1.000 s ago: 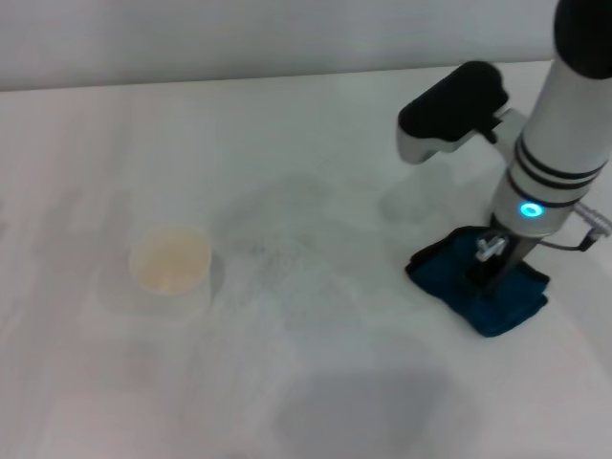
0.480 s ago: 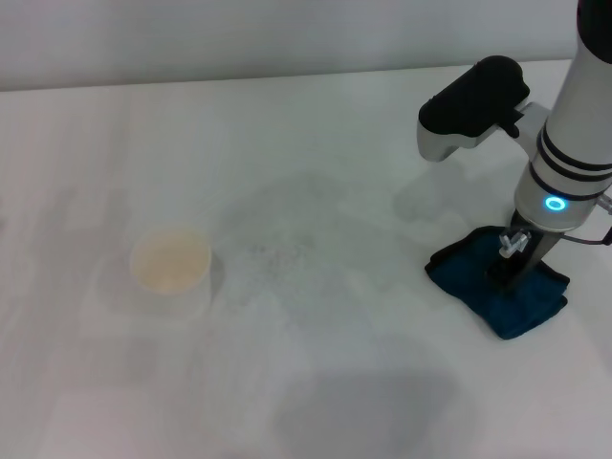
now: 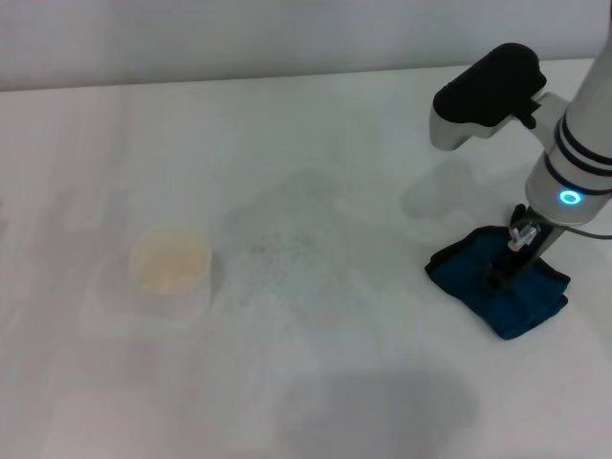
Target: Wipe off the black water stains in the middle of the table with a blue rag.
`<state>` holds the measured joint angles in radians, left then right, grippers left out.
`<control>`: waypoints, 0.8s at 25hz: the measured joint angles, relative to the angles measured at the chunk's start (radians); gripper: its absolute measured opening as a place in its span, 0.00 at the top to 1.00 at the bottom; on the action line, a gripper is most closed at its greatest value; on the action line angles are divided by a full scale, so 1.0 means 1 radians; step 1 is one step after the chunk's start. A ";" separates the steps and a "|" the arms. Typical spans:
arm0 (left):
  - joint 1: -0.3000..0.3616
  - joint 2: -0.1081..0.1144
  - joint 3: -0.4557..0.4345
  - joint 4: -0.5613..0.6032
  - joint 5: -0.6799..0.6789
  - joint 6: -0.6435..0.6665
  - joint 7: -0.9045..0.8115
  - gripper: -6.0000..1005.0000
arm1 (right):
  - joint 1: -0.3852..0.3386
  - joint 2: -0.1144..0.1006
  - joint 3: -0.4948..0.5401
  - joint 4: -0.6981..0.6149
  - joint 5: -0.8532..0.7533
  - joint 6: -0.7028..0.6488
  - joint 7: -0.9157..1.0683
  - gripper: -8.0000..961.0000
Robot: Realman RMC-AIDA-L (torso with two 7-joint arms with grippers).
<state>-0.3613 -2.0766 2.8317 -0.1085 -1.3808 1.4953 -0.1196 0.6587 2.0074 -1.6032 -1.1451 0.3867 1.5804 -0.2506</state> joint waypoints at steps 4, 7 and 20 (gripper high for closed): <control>0.003 0.000 0.000 0.006 -0.001 0.000 0.000 0.12 | -0.044 -0.001 0.027 -0.091 -0.001 0.006 -0.032 0.64; 0.005 -0.001 0.000 0.013 -0.001 0.004 0.000 0.12 | -0.099 0.004 0.099 -0.182 0.002 0.001 -0.110 0.58; 0.002 0.000 0.000 0.036 -0.001 -0.001 0.000 0.12 | -0.216 -0.004 0.753 -0.115 0.427 -0.116 -0.647 0.53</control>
<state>-0.3590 -2.0769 2.8318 -0.0722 -1.3822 1.4945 -0.1196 0.4427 2.0031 -0.8503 -1.2602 0.8139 1.4640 -0.8974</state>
